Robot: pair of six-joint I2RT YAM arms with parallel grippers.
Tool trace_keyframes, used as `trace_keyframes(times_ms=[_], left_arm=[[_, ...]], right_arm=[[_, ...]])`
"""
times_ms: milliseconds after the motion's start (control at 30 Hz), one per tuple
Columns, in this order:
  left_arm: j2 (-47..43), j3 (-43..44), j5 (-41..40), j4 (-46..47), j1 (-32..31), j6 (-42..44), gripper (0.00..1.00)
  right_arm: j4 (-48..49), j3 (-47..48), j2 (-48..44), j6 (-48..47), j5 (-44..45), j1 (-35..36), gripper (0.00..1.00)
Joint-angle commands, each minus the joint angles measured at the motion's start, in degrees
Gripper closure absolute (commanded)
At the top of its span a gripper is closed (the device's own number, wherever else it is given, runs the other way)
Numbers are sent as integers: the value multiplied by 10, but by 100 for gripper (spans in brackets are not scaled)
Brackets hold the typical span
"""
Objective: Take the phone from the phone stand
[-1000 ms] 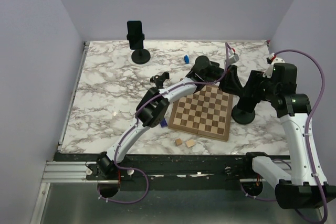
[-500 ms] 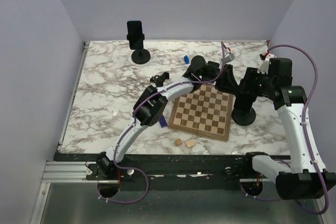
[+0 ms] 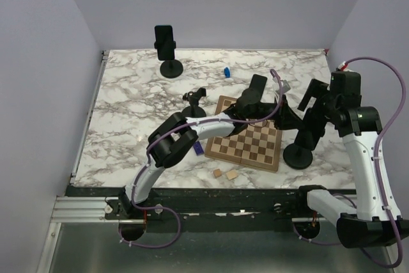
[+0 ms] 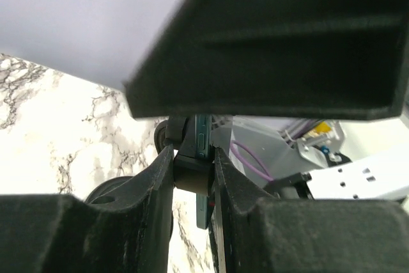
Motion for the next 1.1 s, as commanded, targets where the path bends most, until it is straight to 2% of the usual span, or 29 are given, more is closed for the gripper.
trace_keyframes(times_ms=[0, 167, 267, 467, 633, 667, 767, 800, 900, 933, 967, 1067], left_arm=[[-48, -30, -152, -44, -19, 88, 100], [-69, -45, -230, -55, -30, 138, 100], [-65, -30, -244, -63, -33, 161, 100], [-48, 4, -246, -98, -33, 190, 100], [-31, 13, -193, -86, -26, 163, 100], [-29, 17, -184, -92, -25, 159, 97], [-36, 8, -166, -90, -22, 143, 61], [-40, 5, -162, -90, -21, 140, 53], [-48, 9, -133, -106, -17, 133, 38], [-52, 8, -125, -108, -16, 132, 24], [-58, 4, -115, -107, -15, 132, 15], [-77, -15, -97, -106, -9, 135, 8]], right_arm=[[-32, 34, -5, 38, 94, 0, 0], [-52, 36, -20, 67, 139, 0, 0], [-65, 50, -19, 69, 152, 0, 0], [-36, 36, -20, 36, 108, 0, 0], [-4, 10, -29, 20, 80, 0, 0], [-4, 11, -31, 18, 83, 0, 0], [-9, 16, -32, 9, 84, 0, 0], [-9, 18, -34, 4, 83, 0, 0], [-1, 12, -33, -13, 79, 0, 0], [-1, 8, -31, -18, 73, 0, 0], [1, 5, -28, -19, 66, 0, 0], [6, -5, -29, -26, 50, -1, 0]])
